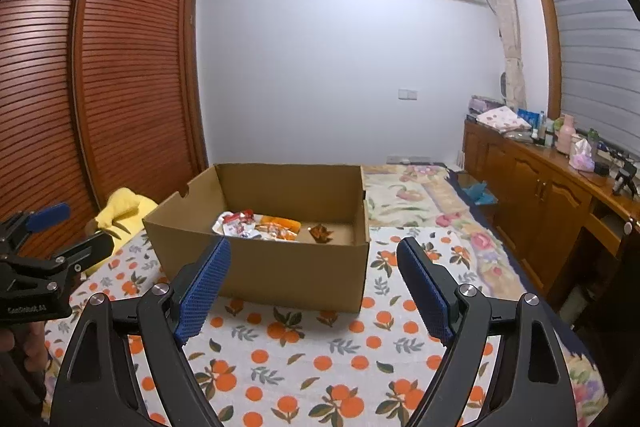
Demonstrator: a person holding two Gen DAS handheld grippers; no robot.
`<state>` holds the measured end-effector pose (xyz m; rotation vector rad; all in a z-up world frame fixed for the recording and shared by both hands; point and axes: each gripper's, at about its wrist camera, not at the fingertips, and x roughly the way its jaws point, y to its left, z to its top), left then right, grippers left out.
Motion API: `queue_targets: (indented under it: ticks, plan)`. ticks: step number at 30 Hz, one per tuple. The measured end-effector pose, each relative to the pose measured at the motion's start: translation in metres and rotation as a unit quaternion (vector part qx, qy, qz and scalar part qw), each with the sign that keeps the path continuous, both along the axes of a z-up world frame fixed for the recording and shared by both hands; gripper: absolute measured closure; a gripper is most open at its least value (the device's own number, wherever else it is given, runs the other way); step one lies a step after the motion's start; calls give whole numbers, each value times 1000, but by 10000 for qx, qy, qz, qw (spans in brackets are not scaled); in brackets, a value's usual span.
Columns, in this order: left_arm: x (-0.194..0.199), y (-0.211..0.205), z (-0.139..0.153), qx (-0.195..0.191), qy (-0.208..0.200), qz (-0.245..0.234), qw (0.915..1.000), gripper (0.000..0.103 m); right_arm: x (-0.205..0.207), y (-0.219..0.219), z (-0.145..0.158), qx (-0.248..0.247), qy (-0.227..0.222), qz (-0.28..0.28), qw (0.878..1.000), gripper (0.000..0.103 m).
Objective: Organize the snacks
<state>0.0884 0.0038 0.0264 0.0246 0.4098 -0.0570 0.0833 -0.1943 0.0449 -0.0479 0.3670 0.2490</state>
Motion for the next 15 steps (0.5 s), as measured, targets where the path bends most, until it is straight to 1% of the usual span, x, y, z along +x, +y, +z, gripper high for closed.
queue_targets:
  ticks: [4,15]
  plan:
    - [-2,1,-3,-26,32,13,10000,0,-1,-1,-5,-6,38,-4,10000,16]
    - [-2,3,-6,-46,55,45,10000,0,0,-1,-4,-5,34,-15,10000,16]
